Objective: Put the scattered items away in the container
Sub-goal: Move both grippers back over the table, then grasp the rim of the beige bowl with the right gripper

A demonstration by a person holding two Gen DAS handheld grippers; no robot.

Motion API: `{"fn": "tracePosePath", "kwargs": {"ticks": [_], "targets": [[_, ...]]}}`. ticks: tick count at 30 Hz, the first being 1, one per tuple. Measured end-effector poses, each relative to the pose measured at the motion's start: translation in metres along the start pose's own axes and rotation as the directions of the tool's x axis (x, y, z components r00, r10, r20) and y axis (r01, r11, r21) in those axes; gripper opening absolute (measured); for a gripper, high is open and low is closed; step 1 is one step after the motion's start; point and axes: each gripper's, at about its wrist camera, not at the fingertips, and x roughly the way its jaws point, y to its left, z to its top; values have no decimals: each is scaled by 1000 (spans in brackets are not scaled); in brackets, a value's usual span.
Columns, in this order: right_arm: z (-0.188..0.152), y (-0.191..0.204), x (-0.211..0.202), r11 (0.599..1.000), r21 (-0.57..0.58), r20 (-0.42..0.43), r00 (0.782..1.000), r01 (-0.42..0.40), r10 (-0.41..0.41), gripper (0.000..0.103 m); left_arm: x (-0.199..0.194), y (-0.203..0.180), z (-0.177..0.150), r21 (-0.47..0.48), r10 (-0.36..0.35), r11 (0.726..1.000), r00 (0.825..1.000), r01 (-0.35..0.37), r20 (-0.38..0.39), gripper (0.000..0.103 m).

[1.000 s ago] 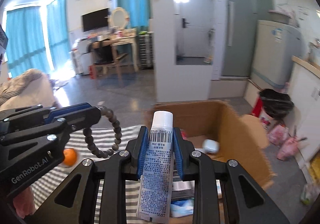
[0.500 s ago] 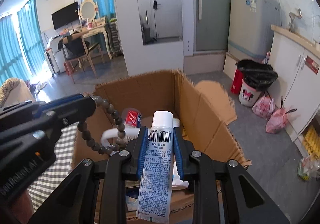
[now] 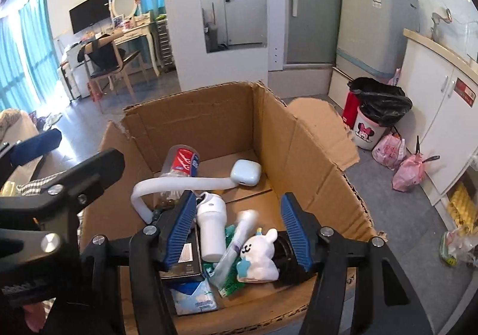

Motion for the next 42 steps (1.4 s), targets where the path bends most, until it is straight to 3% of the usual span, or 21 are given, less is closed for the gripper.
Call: {"fn": "tracePosePath", "kwargs": {"ticks": [7,9,19,25,31,36,38,40,42], "targets": [[4,20,-34,1000,-24,65,998,-3,4,78,-36,42,-12,-81,68,994,998,-67,16,103],[6,26,-42,1000,-30,75,997,-7,9,79,-44,59,-20,-104,120,988,993,-118,17,103],[-1,75,-78,992,-103,125,988,-77,90,83,-83,153,-83,-233,299,925,953,-301,-43,103],[-12,116,-93,972,-182,139,975,-146,173,83,-105,209,-143,-283,389,869,914,-406,-116,103],[-22,165,-86,933,-258,78,957,-252,280,83,-122,260,-190,-402,388,809,904,-428,-181,103],[-30,213,-65,884,-304,-29,931,-354,363,83,-123,279,-207,-431,389,789,899,-438,-201,103],[-33,232,-55,864,-323,-74,920,-387,385,77,-117,285,-213,-434,375,792,903,-429,-210,103],[-35,252,-39,843,-338,-133,908,-418,397,55,-108,288,-217,-431,357,801,909,-416,-214,103],[-39,267,-21,833,-344,-189,901,-433,390,39,-99,291,-220,-426,346,807,912,-408,-219,103]]}}
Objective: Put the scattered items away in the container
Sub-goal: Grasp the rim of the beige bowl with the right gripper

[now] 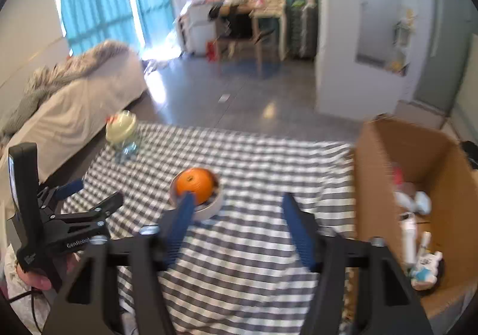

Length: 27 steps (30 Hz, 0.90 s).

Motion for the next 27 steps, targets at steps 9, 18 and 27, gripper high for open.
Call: {"fn": "tracePosePath", "kwargs": {"ticks": [9,18,27], "targets": [[13,2,93,996,84,-232,971,-36,55,28,34,9,0,-1,-31,1000,999,31,-33,103],[13,5,136,989,144,-328,944,28,21,28,58,19,0,-23,-74,997,995,73,-61,103],[10,24,161,990,108,-371,927,92,-45,5,66,34,-1,-56,-99,994,992,94,-84,103]]}}
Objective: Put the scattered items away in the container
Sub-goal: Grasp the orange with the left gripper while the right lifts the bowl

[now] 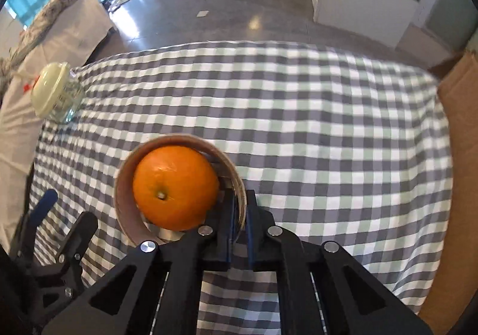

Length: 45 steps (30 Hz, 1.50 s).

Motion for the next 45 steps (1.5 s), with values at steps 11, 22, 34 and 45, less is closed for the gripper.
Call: {"fn": "tracePosePath", "kwargs": {"ticks": [11,22,34,45], "targets": [[-4,5,-53,1000,-9,140,990,-23,24,4,-10,6,3,3,-10,1000,1000,10,10,103],[-9,-44,-131,997,77,320,947,-2,-23,4,-14,-79,26,200,-120,974,991,107,56,103],[-19,-90,-130,993,114,318,948,-21,-17,4,34,-124,36,244,-64,968,998,65,-12,101],[-24,-108,-132,990,132,327,945,-59,12,4,36,-136,36,256,-79,961,992,101,-94,58]]}}
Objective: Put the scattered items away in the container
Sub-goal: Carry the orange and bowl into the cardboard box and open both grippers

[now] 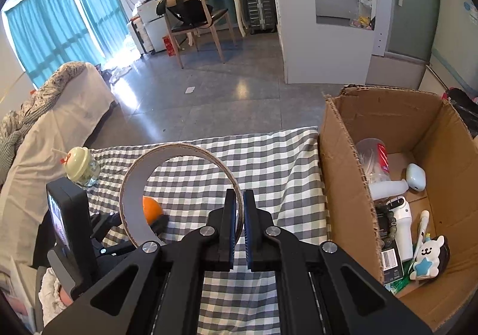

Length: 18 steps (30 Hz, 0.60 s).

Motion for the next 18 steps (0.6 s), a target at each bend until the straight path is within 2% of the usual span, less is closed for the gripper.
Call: {"fn": "tracePosePath", "kwargs": {"ticks": [4,8,13,16,18], "targets": [[1,-10,-19,1000,23,41,999,-8,7,4,-25,-18,8,39,8,999,999,-10,53,58],[0,-26,-54,998,64,118,993,-25,18,4,-62,-45,25,105,-67,993,990,53,128,58],[-3,-54,-101,995,99,208,978,4,-24,4,-106,-106,51,222,-174,967,961,126,214,58],[-8,-85,-124,987,154,233,969,46,-82,4,-122,-157,60,302,-246,939,935,165,255,58],[-14,-111,-137,976,197,241,960,93,-140,4,-125,-187,62,346,-291,918,922,194,255,58]]}}
